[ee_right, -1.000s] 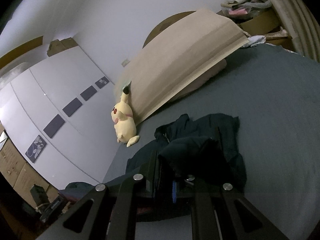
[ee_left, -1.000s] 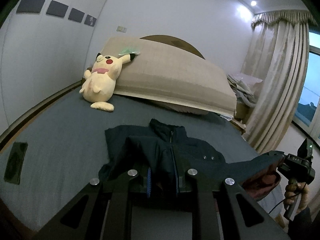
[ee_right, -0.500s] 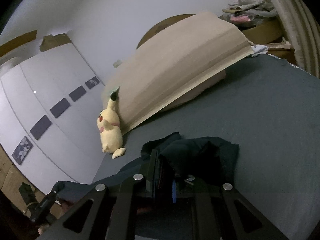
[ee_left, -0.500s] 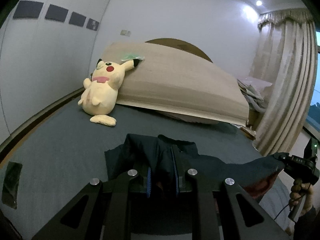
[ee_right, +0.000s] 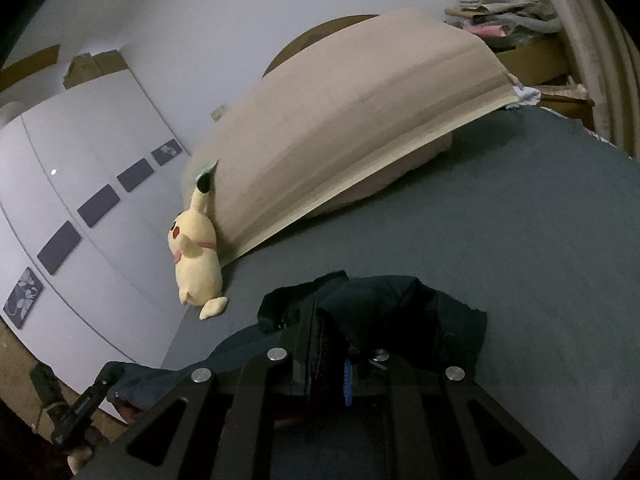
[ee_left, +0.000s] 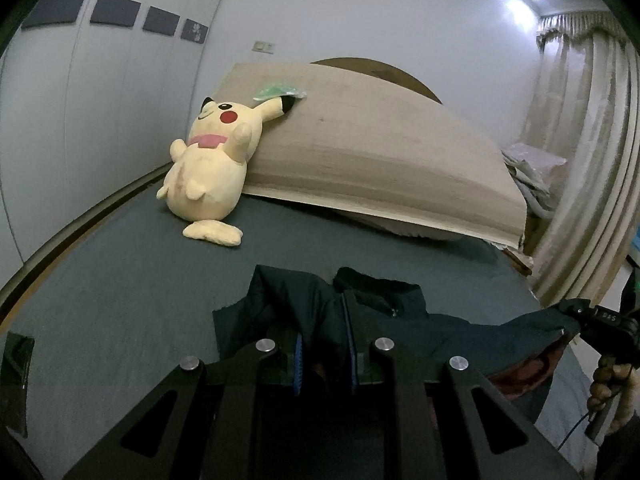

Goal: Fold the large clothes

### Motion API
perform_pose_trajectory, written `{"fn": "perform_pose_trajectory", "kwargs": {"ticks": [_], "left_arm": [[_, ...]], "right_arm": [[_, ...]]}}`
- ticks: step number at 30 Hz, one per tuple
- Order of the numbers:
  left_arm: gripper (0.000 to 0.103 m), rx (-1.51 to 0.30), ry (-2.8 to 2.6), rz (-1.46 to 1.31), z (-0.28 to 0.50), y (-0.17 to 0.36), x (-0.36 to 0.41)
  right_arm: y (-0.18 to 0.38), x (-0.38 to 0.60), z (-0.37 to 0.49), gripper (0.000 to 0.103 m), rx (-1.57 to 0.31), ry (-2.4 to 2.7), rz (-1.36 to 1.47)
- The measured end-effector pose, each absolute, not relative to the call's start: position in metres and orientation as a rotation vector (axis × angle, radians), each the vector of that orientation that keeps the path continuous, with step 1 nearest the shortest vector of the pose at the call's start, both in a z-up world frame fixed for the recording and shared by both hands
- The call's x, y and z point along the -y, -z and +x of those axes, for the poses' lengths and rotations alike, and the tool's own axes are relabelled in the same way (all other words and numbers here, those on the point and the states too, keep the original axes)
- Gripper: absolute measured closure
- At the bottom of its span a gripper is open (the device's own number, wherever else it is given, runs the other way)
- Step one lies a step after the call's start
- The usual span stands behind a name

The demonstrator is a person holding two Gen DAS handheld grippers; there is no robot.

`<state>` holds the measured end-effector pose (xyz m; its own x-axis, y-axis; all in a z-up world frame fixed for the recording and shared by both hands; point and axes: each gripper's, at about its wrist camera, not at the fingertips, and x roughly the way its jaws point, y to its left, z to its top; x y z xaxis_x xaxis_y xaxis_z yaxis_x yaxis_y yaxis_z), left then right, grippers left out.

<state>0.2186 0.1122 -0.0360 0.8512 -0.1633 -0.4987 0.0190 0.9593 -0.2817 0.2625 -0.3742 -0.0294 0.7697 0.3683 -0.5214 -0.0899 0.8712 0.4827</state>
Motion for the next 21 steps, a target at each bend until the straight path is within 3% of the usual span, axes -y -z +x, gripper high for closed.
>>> {"fn": "perform_pose_trajectory", "kwargs": {"ticks": [21], "left_arm": [[0.086,-0.701,0.031,-0.235,0.332,0.088,-0.107]], "right_arm": [[0.086,0.365,0.377,0.093,-0.781,-0.146,0.417]]}}
